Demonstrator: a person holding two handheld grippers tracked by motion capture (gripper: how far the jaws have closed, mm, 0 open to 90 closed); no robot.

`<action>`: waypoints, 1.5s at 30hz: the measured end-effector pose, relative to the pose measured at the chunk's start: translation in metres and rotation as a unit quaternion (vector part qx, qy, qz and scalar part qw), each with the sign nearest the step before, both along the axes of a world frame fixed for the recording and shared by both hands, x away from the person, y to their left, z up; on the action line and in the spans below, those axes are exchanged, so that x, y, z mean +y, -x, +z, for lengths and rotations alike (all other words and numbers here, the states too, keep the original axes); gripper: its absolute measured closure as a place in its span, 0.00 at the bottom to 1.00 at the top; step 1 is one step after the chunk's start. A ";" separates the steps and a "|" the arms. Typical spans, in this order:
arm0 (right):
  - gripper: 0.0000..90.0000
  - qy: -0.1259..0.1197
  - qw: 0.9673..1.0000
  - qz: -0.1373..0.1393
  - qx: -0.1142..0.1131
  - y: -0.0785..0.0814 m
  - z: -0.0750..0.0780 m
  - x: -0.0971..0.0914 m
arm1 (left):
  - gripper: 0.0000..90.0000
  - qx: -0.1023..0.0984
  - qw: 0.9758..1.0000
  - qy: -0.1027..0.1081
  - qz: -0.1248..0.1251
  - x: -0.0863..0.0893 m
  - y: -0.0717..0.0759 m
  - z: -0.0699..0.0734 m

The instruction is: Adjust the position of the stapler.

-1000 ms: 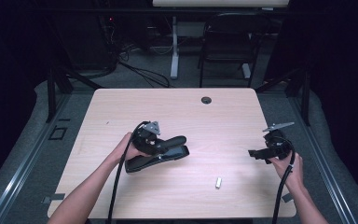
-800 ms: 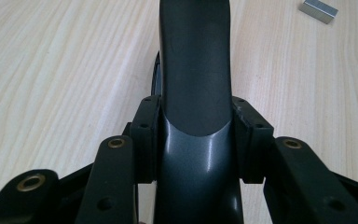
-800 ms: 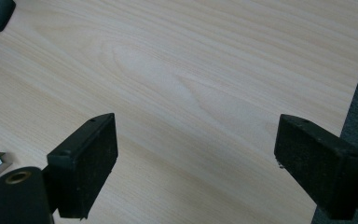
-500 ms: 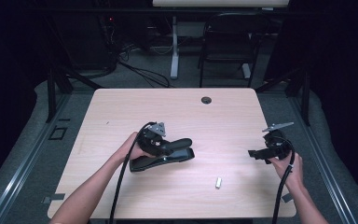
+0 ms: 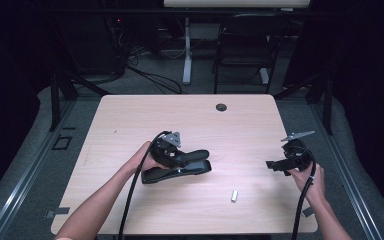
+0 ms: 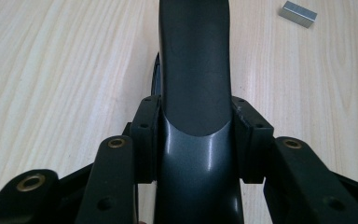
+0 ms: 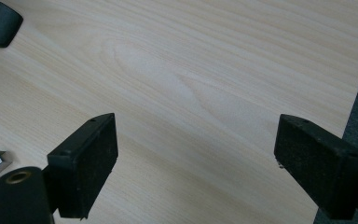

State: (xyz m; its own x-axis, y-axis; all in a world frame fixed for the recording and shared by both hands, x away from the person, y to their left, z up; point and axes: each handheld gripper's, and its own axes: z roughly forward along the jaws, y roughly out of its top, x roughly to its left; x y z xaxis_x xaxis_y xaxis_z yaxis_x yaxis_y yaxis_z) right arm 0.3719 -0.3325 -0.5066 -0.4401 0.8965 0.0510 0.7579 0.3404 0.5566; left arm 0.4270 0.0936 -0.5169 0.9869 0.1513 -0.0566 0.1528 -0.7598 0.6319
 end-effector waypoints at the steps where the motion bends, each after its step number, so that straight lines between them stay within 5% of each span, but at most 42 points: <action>1: 0.14 0.000 1.000 0.001 0.000 0.000 0.000 0.000 | 0.66 0.000 1.000 -0.001 -0.004 -0.002 0.000 0.000; 7: 0.14 0.001 1.000 0.002 0.002 0.000 0.000 0.000 | 0.65 0.002 1.000 0.003 -0.006 -0.007 0.000 0.000; 9: 0.14 0.003 1.000 0.001 0.003 0.001 0.000 -0.001 | 0.64 0.015 1.000 0.009 0.012 -0.006 0.000 0.000; 11: 0.14 0.000 1.000 -0.001 0.001 0.002 0.001 -0.002 | 0.53 0.018 0.999 0.021 0.045 -0.003 0.002 0.005; 17: 0.14 -0.006 1.000 0.000 0.001 0.004 0.001 -0.004 | 0.31 0.033 0.996 0.023 0.080 0.021 0.016 0.009; 21: 0.14 -0.004 1.000 0.000 0.003 0.004 0.001 -0.004 | 0.32 0.032 0.996 0.003 0.083 0.025 0.017 0.002; 23: 0.14 -0.001 1.000 0.002 -0.001 0.003 0.001 -0.002 | 0.42 0.032 0.996 0.004 0.081 0.024 0.013 -0.001; 27: 0.14 -0.001 1.000 0.004 0.000 0.005 0.003 -0.002 | 0.58 0.015 0.998 0.004 0.057 0.016 0.012 0.000; 37: 0.15 0.000 1.000 0.002 0.002 0.004 0.001 -0.002 | 0.62 0.001 1.000 0.012 0.001 0.017 0.005 -0.002; 45: 0.15 -0.003 1.000 0.004 0.004 0.004 0.000 -0.002 | 0.62 -0.001 0.998 0.019 -0.057 0.009 -0.001 -0.003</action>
